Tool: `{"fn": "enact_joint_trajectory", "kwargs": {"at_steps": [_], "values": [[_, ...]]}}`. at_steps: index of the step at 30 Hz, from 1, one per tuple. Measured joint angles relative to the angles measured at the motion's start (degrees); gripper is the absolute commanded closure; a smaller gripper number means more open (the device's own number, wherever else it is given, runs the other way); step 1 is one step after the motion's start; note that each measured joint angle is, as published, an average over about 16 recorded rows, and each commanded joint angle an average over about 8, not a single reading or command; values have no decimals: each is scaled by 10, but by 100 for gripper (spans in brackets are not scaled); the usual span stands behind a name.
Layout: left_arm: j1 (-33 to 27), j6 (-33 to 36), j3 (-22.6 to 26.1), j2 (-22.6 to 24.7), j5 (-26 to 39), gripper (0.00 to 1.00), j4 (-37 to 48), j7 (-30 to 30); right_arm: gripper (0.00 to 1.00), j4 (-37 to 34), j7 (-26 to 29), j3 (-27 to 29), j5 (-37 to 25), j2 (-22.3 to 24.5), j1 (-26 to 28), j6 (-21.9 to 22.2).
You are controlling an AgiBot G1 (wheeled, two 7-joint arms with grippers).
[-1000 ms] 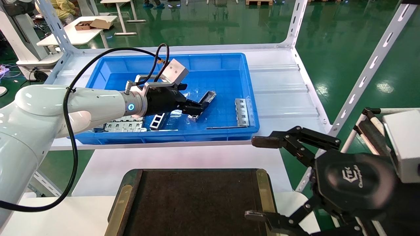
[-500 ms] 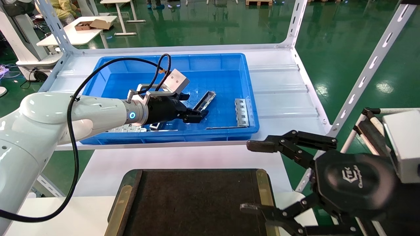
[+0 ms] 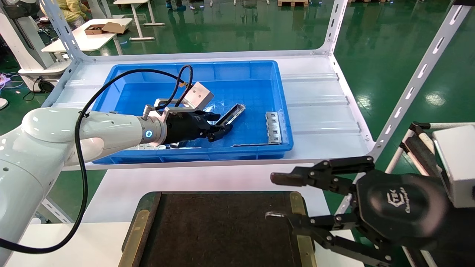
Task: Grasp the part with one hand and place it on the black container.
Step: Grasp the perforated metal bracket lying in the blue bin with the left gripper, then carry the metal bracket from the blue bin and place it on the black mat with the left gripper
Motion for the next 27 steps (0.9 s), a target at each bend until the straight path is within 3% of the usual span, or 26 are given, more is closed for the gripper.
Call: {"fn": "enact_joint_trajectory", "kwargs": {"at_steps": [14, 27], "values": [[-27, 41, -17, -21, -50, 100, -1, 41, 100, 0, 0, -1, 0, 0, 0, 0], [-49, 236, -66, -105, -132, 100, -18, 112, 100, 0, -1, -1, 1, 0, 0, 0]]}}
